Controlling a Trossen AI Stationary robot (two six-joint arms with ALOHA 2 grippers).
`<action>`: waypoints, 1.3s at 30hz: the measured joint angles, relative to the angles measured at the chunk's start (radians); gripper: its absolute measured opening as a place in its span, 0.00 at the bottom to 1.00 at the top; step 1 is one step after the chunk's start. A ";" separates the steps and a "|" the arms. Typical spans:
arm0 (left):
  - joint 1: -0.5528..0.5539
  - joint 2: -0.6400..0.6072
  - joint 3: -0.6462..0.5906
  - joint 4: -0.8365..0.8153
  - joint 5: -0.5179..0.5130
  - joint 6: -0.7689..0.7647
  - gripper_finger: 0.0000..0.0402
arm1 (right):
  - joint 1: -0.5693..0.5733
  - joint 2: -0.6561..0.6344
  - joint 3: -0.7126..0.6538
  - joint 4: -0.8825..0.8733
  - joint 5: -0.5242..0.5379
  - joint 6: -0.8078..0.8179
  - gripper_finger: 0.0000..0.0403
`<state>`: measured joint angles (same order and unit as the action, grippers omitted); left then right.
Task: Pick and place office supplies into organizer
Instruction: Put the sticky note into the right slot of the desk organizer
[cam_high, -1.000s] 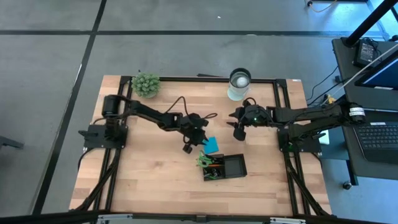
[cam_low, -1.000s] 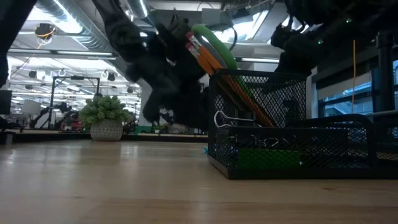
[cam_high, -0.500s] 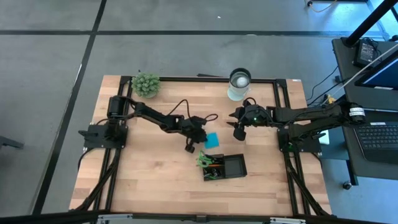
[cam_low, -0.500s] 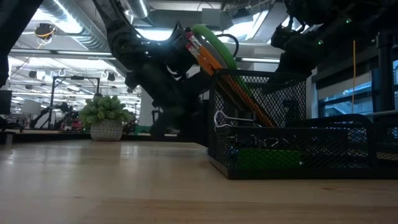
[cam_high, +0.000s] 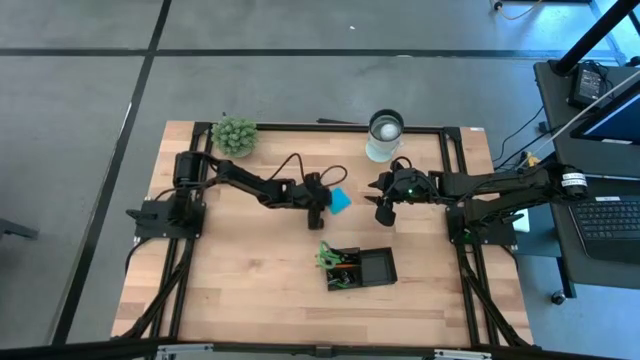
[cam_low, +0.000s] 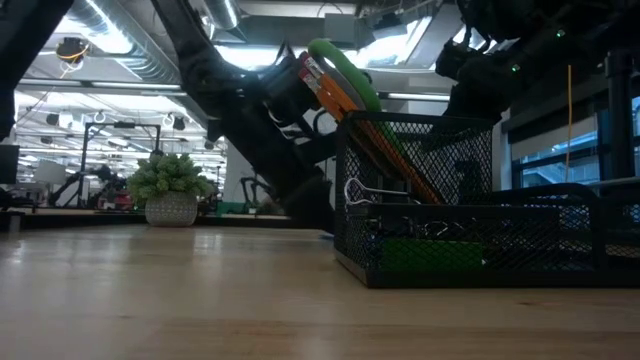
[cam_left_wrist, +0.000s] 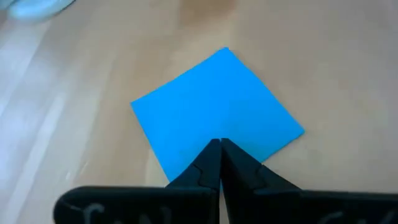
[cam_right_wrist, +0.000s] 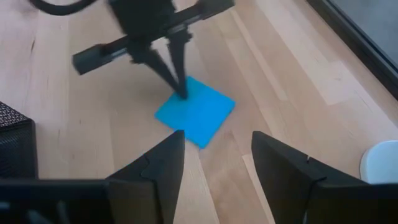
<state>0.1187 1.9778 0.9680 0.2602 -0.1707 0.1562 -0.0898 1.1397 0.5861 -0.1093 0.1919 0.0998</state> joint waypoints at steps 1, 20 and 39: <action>0.009 0.000 0.000 0.001 -0.003 -0.037 0.00 | 0.000 0.000 0.000 0.000 0.000 0.000 0.47; 0.045 -0.001 0.000 0.054 0.043 -0.108 0.08 | 0.001 0.055 0.000 -0.004 0.000 -0.283 0.47; 0.107 -0.118 0.002 -0.104 -0.101 -0.100 0.17 | 0.002 0.463 0.001 0.320 0.001 -0.498 0.47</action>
<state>0.2258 1.8596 0.9695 0.1562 -0.2719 0.0564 -0.0875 1.6027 0.5873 0.2102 0.1932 -0.3981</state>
